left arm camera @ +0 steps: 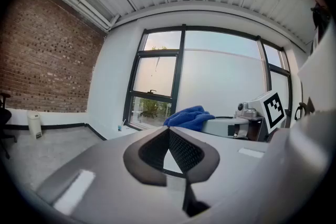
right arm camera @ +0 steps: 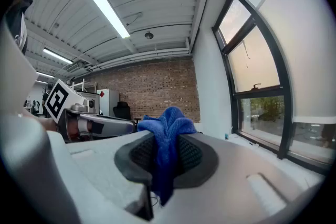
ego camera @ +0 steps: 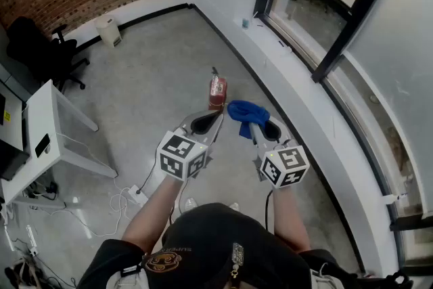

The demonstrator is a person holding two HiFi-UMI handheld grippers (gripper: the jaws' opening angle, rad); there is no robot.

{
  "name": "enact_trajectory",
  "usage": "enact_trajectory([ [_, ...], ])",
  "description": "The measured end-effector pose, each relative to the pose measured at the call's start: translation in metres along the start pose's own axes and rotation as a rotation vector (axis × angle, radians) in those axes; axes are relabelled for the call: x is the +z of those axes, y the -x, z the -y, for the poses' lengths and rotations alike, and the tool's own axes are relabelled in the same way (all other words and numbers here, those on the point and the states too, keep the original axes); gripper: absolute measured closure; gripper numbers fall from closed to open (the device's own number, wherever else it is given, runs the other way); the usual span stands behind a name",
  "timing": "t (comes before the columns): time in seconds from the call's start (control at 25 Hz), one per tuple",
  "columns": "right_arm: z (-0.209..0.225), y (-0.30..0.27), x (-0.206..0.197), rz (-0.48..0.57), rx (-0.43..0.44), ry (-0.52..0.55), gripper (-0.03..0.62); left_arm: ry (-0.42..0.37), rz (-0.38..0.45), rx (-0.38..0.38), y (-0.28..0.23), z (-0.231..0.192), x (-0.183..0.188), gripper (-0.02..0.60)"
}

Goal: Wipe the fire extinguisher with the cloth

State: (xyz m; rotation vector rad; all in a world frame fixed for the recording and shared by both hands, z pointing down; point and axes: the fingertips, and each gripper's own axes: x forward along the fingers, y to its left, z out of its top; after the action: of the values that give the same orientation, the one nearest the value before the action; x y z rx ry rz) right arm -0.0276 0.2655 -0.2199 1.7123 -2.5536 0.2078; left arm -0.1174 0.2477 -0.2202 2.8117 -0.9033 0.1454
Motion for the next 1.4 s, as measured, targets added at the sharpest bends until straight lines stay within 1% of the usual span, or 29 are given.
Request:
enact_trajectory([
  [0.28, -0.004, 0.001, 0.000, 0.010, 0.004, -0.017, 0.540, -0.002, 0.004, -0.004, 0.003, 0.003, 0.002, 0.577],
  [0.92, -0.011, 0.005, 0.001, -0.006, 0.005, 0.010, 0.540, -0.003, -0.001, -0.021, 0.009, 0.005, 0.000, 0.577],
  [1.4, -0.021, -0.004, 0.004, -0.012, 0.007, 0.014, 0.540, 0.003, 0.002, -0.015, 0.021, -0.008, 0.003, 0.577],
])
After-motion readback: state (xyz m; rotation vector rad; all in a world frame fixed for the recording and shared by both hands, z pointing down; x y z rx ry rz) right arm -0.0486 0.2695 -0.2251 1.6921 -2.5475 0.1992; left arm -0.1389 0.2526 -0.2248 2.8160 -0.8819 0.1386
